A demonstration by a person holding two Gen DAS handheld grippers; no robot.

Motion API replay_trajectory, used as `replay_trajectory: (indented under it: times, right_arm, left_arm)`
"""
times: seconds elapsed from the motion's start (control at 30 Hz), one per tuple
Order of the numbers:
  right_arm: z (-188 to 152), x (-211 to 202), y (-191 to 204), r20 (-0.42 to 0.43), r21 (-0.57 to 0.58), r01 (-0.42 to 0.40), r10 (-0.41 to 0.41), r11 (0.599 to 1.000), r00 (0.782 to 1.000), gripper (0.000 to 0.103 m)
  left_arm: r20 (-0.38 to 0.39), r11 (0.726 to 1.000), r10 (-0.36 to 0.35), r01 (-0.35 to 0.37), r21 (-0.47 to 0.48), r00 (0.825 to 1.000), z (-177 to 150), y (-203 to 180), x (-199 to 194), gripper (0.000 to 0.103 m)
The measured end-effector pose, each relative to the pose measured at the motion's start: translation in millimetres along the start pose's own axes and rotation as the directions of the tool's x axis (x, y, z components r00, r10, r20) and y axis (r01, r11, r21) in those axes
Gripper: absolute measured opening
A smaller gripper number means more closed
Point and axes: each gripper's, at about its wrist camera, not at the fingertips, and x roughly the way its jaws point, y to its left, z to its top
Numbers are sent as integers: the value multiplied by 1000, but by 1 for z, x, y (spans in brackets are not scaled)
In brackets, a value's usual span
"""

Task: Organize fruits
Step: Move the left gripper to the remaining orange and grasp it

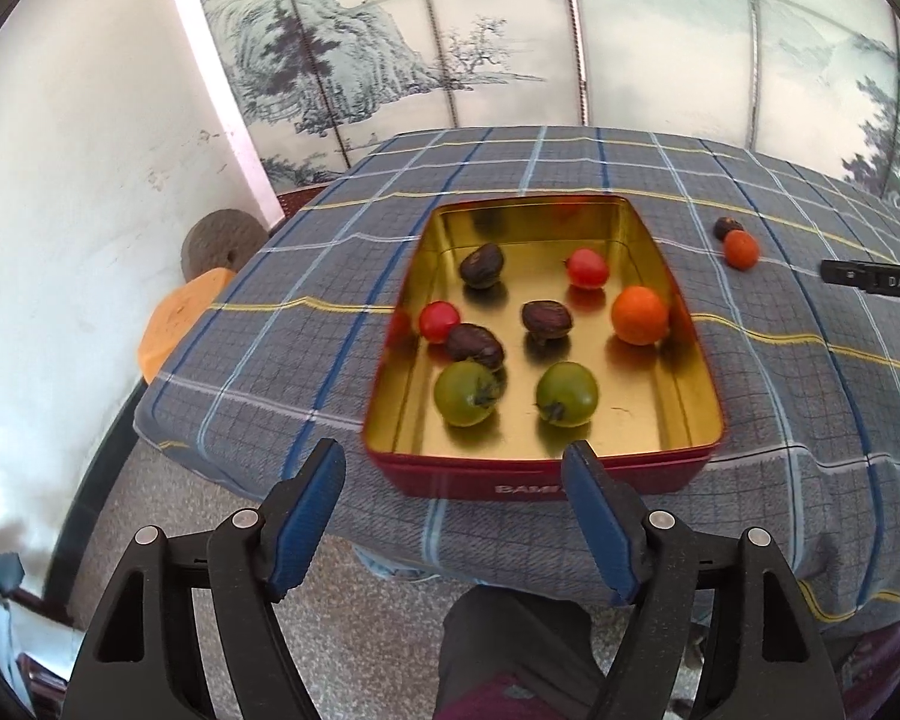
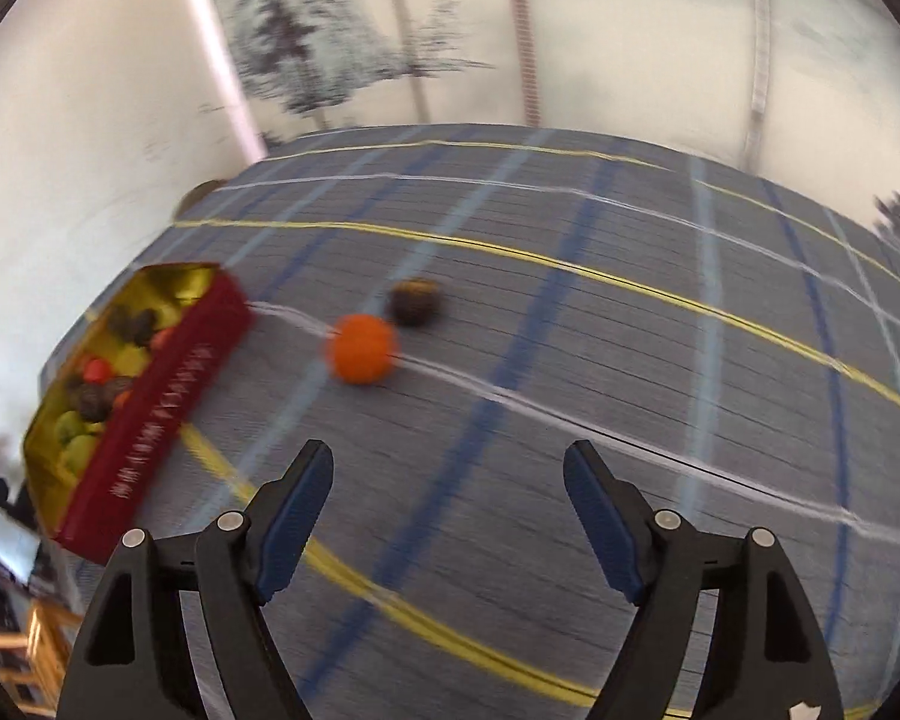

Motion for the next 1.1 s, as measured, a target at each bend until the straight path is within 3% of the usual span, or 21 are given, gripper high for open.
replay_trajectory:
  times: [0.27, 0.4, 0.57, 0.83, 1.1]
  right_arm:
    - [-28, -13, -81, -29, 82, 187, -185, 979, 982, 88]
    - [-39, -13, -104, -57, 121, 220, -214, 968, 975, 93]
    - [-41, -8, -104, -68, 93, 267, -261, 959, 963, 103]
    - [-39, -6, -104, -70, 93, 280, -274, 955, 959, 103]
    - [-39, -6, -104, -70, 93, 279, -273, 956, 960, 103]
  left_arm:
    - [14, 996, 11, -12, 83, 1000, 6, -27, -2, 78]
    - [13, 995, 7, -8, 104, 1000, 12, -37, -2, 78]
    - [21, 989, 9, -12, 148, 1000, 18, -54, -3, 78]
    - [32, 971, 9, -16, 237, 999, 29, -89, -1, 78]
    - [15, 953, -32, 26, 303, 999, 45, -131, 11, 79]
